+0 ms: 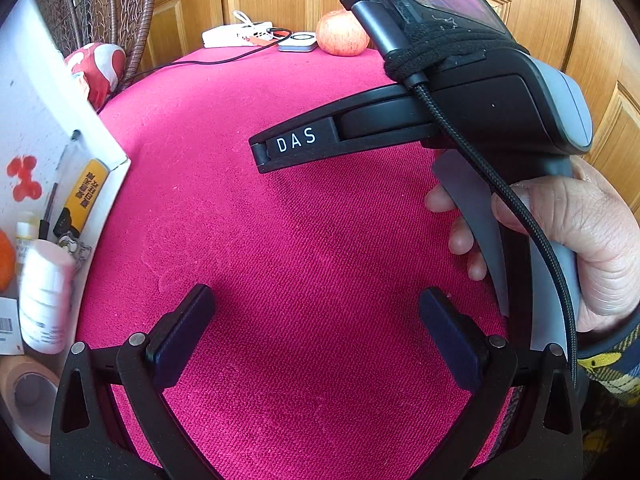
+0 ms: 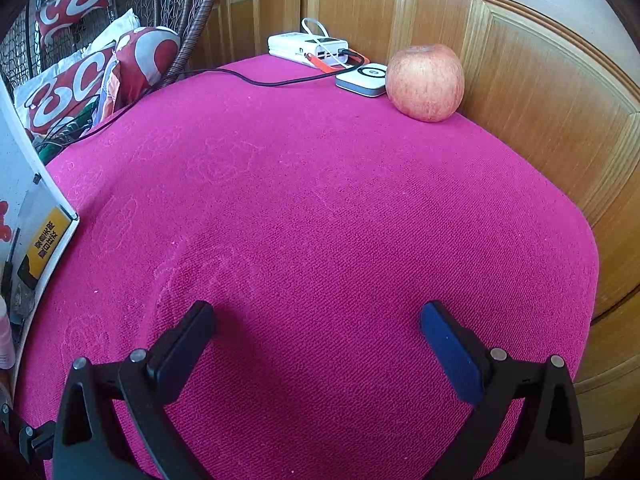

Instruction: Organize rigid objects

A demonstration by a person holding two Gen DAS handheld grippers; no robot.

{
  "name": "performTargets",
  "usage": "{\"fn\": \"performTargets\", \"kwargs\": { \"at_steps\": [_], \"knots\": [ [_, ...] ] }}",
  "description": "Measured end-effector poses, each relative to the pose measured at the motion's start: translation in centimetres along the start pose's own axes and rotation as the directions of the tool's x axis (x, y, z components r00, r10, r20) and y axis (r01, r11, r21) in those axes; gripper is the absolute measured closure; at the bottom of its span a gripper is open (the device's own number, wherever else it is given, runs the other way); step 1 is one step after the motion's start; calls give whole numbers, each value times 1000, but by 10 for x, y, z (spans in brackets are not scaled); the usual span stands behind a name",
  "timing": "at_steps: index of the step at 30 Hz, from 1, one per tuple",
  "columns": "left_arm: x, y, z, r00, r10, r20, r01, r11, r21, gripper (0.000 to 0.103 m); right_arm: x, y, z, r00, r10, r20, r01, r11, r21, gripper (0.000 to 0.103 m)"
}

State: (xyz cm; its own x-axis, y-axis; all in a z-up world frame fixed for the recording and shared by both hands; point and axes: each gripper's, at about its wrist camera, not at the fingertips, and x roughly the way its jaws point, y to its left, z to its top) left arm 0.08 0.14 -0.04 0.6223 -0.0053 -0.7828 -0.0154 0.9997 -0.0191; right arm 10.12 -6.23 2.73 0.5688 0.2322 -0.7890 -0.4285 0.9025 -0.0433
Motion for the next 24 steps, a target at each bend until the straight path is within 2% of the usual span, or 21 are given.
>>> {"fn": "performTargets", "kwargs": {
  "at_steps": [24],
  "knots": [
    [0, 0, -2, 1000, -1, 1, 1, 1000, 1, 0, 1, -1, 0, 1000, 0, 0, 0, 1000, -1, 0]
  ]
}}
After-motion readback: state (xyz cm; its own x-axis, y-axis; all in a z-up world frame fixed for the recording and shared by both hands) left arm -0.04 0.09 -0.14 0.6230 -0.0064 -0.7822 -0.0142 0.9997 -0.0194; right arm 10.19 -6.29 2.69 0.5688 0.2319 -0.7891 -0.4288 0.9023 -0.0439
